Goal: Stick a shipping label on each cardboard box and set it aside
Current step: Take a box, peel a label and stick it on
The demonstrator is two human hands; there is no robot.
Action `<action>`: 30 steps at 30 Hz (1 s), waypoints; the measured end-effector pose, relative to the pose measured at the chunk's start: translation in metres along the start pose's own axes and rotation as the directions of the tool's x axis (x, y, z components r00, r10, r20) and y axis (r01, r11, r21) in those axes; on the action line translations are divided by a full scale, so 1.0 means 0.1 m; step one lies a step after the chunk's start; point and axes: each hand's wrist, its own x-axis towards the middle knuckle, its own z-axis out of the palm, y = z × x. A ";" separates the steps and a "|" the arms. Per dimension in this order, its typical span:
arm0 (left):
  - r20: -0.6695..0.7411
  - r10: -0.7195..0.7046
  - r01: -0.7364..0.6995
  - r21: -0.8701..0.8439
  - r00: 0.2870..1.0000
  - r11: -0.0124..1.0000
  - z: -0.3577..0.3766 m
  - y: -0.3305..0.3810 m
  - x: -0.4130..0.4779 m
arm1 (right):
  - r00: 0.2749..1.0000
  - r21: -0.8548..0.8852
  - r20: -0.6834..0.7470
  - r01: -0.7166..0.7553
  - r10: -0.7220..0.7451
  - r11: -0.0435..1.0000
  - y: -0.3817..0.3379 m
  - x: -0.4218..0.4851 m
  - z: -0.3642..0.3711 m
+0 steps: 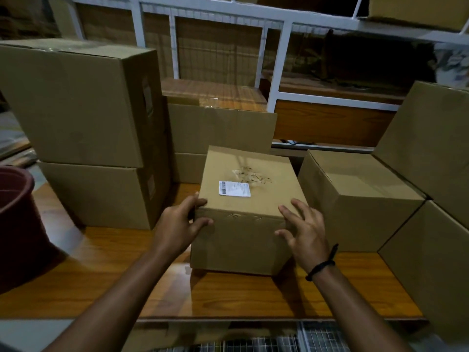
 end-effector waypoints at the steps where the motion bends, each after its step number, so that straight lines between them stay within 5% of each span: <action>1: 0.005 -0.017 0.017 -0.024 1.000 1.000 0.03 -0.04 -0.03 | 1.000 -0.012 0.016 -0.006 0.006 1.000 0.01 -0.02 0.01; 9: 0.016 -0.029 0.029 0.008 0.999 1.000 0.11 -0.24 -0.13 | 0.998 -0.009 0.059 0.026 -0.025 1.000 0.04 -0.03 -0.04; 12: 0.019 0.088 -0.089 0.108 0.996 0.990 0.07 -0.25 -0.09 | 1.000 0.047 -0.006 -0.030 0.031 0.998 -0.02 0.14 -0.19; 18: 0.232 0.231 -0.274 0.174 0.945 0.946 0.07 -0.26 0.15 | 0.931 0.024 0.357 0.069 -0.073 0.997 -0.43 0.70 -0.13; 30: 0.175 0.252 -0.277 0.136 0.952 0.951 0.14 -0.31 0.13 | 0.786 0.129 0.618 -0.125 0.019 0.984 -0.70 1.14 0.04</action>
